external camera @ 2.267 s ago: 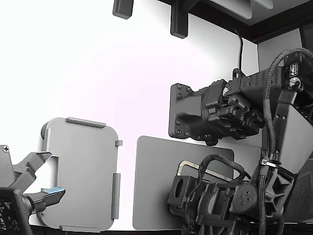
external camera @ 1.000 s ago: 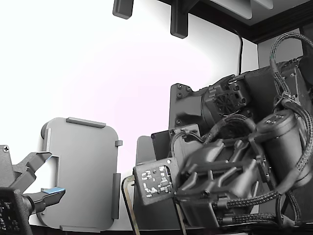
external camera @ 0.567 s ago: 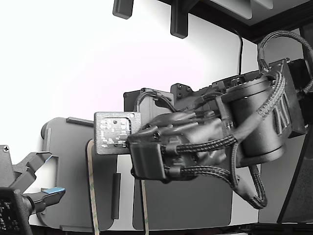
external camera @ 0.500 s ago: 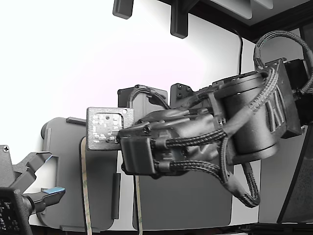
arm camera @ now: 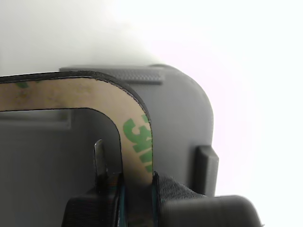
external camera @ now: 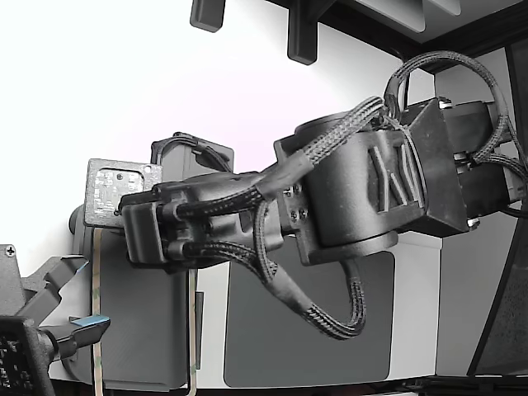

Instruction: Move top rectangular frame to the holder.

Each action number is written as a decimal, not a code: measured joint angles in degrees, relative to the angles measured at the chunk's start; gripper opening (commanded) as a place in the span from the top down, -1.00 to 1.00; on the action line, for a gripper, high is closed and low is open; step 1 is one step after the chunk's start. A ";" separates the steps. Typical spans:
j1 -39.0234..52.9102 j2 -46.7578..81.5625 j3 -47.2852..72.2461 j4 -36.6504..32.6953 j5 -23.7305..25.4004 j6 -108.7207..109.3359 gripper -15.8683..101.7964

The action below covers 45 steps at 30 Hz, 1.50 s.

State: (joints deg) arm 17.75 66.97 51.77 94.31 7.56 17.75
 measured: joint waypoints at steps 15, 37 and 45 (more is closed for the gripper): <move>-1.14 -0.44 2.99 0.00 0.18 -0.62 0.90; -1.93 -0.44 3.96 0.00 0.79 0.70 0.90; -2.02 -0.44 4.92 0.00 0.79 1.14 0.90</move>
State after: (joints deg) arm 15.73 66.53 56.69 94.31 8.35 18.90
